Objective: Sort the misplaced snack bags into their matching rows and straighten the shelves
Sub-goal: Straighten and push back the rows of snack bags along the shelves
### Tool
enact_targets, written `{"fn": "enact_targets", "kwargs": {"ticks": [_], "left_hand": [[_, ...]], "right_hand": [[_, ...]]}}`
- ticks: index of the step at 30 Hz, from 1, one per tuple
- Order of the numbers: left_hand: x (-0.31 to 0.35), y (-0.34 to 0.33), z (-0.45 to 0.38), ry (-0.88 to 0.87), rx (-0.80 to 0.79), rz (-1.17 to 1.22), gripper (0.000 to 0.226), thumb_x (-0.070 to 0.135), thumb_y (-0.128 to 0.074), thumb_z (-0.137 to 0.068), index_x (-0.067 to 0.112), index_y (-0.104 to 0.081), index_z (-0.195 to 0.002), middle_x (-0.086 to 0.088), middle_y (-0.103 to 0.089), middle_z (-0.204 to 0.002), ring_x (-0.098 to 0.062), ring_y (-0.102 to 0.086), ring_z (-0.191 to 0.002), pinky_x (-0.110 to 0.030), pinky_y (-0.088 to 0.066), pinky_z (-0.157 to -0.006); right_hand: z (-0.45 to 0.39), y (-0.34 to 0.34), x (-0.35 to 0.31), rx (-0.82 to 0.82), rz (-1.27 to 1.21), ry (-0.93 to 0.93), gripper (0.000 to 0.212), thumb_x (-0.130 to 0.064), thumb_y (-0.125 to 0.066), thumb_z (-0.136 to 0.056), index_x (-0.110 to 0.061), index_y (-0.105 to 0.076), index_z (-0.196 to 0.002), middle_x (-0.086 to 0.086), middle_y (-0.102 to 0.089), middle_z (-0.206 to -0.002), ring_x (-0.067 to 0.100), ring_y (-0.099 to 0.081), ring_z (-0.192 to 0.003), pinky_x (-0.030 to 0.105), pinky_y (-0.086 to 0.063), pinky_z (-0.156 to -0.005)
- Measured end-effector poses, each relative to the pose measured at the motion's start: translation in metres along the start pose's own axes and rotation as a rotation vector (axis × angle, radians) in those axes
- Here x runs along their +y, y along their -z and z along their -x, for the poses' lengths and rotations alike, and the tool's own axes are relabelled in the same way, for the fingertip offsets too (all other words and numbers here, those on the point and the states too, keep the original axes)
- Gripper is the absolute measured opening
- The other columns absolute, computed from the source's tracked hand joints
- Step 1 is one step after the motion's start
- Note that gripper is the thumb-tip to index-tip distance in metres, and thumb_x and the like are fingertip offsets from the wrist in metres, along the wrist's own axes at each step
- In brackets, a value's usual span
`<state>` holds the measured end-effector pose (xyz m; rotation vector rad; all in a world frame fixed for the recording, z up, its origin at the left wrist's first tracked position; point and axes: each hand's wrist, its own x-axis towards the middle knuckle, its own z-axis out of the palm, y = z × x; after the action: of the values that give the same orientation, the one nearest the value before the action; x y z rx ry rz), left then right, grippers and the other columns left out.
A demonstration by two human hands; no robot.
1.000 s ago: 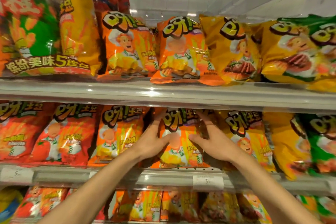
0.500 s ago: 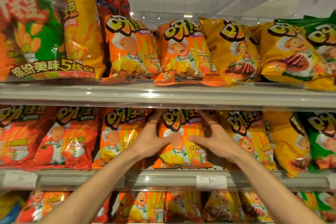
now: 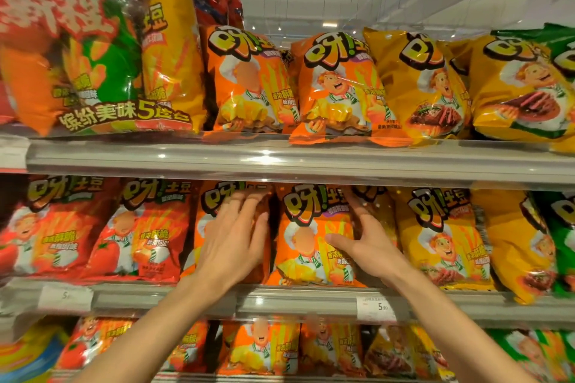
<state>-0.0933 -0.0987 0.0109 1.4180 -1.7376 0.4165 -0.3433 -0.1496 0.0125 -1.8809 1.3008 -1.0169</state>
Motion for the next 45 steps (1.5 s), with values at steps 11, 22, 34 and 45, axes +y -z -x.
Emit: {"fn": "enact_targets", "kwargs": {"ticks": [11,22,34,45], "left_hand": [[-0.051,-0.016,0.016,-0.044,-0.272,-0.281,0.057,0.048,-0.017,-0.105,0.025,-0.030,-0.155,-0.007,-0.035,-0.159,-0.027,-0.030,-0.147,-0.046,-0.019,-0.119],[-0.053,-0.023,0.017,-0.022,-0.228,-0.295,0.057,0.048,-0.021,-0.104,0.028,-0.025,-0.157,-0.013,-0.029,-0.161,-0.030,-0.022,-0.151,-0.054,-0.013,-0.122],[-0.024,-0.015,0.016,0.011,0.033,-0.049,0.040,0.033,-0.044,-0.099,0.013,-0.057,-0.131,-0.011,-0.058,-0.125,-0.030,-0.051,-0.116,-0.042,-0.036,-0.101],[0.148,-0.071,-0.007,0.080,-0.101,0.442,0.023,0.027,-0.058,-0.095,0.025,-0.063,-0.117,0.005,-0.052,-0.114,-0.005,-0.054,-0.096,-0.011,-0.039,-0.088]], "right_hand": [[0.010,-0.054,-0.029,0.149,0.800,0.230,0.063,-0.054,-0.024,-0.102,-0.022,-0.020,-0.156,0.015,-0.024,-0.159,0.032,-0.013,-0.148,0.052,0.000,-0.119],[0.000,-0.084,-0.026,0.225,0.954,0.208,0.057,-0.052,-0.019,-0.102,-0.023,-0.046,-0.143,0.011,-0.051,-0.145,0.033,-0.040,-0.138,0.059,-0.022,-0.113],[0.011,-0.062,-0.030,0.204,0.391,0.233,0.056,-0.047,-0.027,-0.105,-0.015,-0.028,-0.151,0.008,-0.039,-0.149,0.022,-0.028,-0.141,0.046,-0.016,-0.120],[0.034,0.109,0.007,0.393,0.515,-0.031,0.050,-0.034,-0.053,-0.098,0.002,-0.052,-0.132,0.032,-0.048,-0.136,0.041,-0.033,-0.136,0.046,-0.023,-0.116]]}}
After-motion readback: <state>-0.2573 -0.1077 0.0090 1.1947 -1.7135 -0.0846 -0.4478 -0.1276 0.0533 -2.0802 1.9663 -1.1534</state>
